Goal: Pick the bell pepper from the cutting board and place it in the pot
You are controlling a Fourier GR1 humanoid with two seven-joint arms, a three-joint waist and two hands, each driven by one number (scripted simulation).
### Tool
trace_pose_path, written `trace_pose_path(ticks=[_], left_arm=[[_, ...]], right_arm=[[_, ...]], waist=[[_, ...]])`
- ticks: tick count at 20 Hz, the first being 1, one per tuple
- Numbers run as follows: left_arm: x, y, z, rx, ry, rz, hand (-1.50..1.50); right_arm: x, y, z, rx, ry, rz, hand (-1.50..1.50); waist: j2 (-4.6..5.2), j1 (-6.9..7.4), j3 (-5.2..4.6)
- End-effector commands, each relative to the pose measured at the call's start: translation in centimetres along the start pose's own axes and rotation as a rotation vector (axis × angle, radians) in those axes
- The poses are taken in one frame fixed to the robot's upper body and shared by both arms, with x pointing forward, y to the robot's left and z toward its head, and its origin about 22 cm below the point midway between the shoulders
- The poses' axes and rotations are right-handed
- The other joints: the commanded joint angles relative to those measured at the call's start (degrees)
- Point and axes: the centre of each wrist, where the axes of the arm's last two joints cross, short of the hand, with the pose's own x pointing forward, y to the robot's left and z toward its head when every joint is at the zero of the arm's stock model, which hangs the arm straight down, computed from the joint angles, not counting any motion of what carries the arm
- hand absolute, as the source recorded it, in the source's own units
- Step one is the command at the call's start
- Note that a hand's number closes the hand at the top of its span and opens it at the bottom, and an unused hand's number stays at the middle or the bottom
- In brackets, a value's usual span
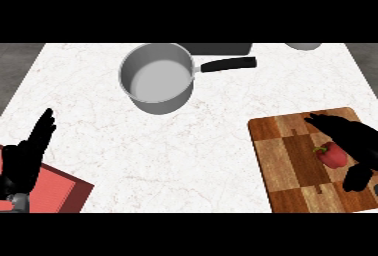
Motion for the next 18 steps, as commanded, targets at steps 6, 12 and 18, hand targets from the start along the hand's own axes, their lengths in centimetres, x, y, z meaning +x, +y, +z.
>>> trace_pose_path(ticks=[6,12,18], left_arm=[[0.3,-1.5,-0.5,-0.015,-0.01,-0.006,0.0],[0.7,-1.8,1.7,-0.011,0.007,0.015,0.0],[-0.4,-2.2,-2.0,-0.015,-0.005,0.001,0.0]], right_arm=[[-2.4,1.8,-1.3,0.017,0.047,0.024,-1.5],[-1.7,1.9,-2.3,0.029,0.045,0.031,-1.5],[-1.3,2.4,-4.1,0.072,0.028,0.094,1.5]], waist=[[0.04,-0.17,0.0],[-0.05,-0.01,0.0],[0.1,-0.2,-0.02]])
